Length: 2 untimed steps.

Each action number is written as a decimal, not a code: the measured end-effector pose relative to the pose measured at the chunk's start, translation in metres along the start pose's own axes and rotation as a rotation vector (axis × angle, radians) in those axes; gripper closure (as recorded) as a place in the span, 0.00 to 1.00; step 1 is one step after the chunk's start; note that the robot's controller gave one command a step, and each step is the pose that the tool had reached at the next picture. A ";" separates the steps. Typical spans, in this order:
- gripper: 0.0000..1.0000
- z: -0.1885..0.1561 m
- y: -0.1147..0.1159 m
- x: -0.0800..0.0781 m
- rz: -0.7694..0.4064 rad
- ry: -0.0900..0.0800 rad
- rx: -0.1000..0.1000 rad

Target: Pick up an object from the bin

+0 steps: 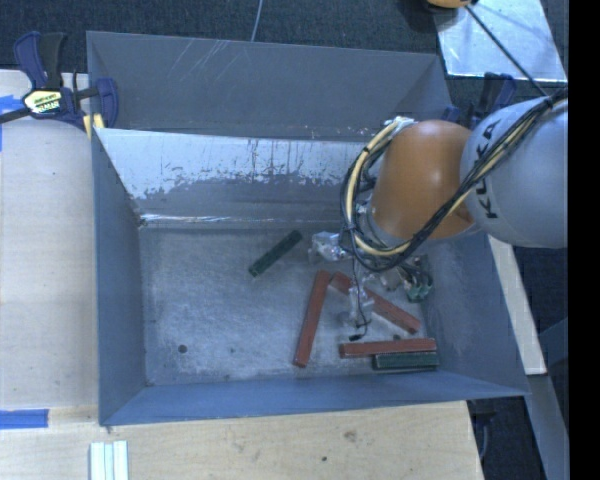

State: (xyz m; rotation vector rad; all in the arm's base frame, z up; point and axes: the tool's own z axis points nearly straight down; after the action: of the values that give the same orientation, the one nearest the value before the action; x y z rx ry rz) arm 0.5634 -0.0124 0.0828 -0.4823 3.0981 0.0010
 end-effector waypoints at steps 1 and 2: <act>1.00 0.011 -0.020 0.000 0.312 0.001 0.002; 0.00 0.011 -0.020 0.000 0.310 0.002 0.002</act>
Offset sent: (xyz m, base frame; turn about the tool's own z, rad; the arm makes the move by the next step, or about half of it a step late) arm 0.0000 0.0000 0.0000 0.0000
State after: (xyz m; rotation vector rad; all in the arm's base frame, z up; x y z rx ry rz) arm 0.5694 -0.0315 0.0720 0.0016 3.1368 -0.0008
